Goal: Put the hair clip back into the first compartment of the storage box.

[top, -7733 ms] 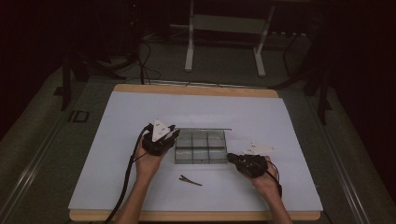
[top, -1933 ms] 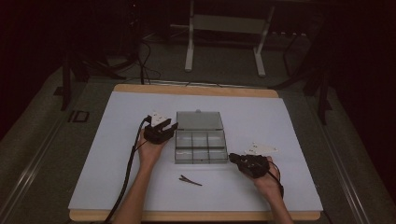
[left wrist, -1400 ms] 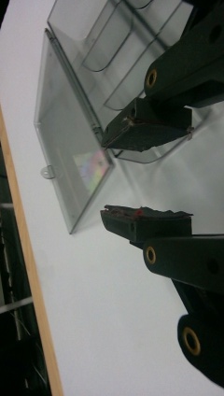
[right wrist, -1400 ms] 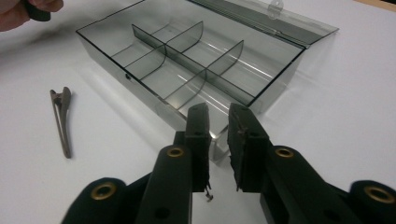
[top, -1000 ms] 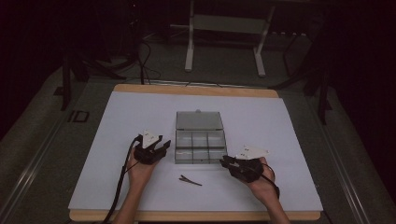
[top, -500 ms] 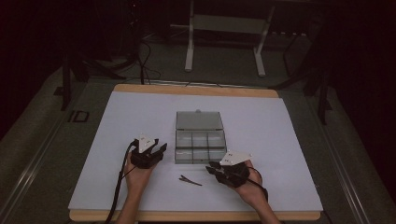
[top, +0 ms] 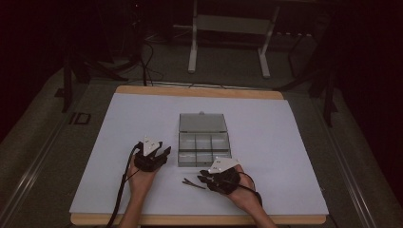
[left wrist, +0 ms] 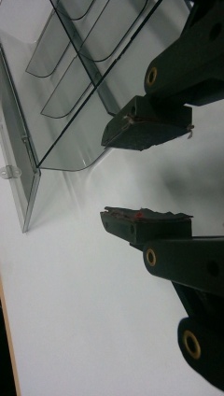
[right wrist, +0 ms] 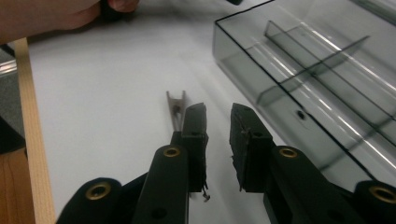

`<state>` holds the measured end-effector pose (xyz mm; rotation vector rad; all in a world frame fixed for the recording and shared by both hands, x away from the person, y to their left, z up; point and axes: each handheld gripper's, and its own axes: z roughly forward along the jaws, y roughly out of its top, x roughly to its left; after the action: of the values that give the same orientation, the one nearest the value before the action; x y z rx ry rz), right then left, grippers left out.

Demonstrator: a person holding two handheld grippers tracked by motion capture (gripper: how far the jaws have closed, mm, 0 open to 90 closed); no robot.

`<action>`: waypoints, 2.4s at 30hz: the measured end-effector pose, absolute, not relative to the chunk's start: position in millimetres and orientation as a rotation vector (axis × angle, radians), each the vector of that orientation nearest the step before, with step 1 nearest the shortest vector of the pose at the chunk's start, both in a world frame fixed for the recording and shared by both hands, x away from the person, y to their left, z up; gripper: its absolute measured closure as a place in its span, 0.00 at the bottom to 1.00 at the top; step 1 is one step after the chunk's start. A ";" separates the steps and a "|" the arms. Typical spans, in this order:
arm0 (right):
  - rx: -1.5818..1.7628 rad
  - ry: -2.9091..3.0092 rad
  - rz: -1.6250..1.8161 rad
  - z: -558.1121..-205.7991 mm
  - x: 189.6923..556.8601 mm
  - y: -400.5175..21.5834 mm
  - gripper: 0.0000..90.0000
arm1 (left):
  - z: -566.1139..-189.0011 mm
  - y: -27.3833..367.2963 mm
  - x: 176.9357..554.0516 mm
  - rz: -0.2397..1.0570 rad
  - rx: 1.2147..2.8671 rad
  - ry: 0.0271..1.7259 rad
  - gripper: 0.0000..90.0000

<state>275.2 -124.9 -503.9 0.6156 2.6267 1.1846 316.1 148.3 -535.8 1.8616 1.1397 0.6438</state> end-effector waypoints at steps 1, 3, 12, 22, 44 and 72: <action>0.610 2.632 1.185 -504.6 275.0 -122.8 0.85 | -535.9 148.4 316.1 0.643 1.861 1.141 0.65; 0.599 2.645 1.176 -505.5 275.0 -119.0 0.85 | -535.9 148.5 316.3 0.639 1.856 1.144 0.65; 0.574 2.687 1.150 -512.7 275.3 -105.9 0.85 | -536.1 146.7 316.1 0.651 1.870 1.137 0.65; 0.562 2.723 1.128 -521.2 274.8 -94.8 0.85 | -536.2 145.0 316.0 0.661 1.886 1.132 0.65; 0.589 2.745 1.014 -526.2 274.9 -97.2 0.94 | -536.4 143.9 316.2 0.664 1.894 1.128 0.65; 0.770 2.655 0.925 -523.2 276.2 -158.8 0.96 | -536.5 143.2 316.1 0.669 1.901 1.128 0.65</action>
<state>276.2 -158.8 -523.2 0.7700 2.6551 0.9251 316.1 143.2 -536.5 1.9015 1.1276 0.6691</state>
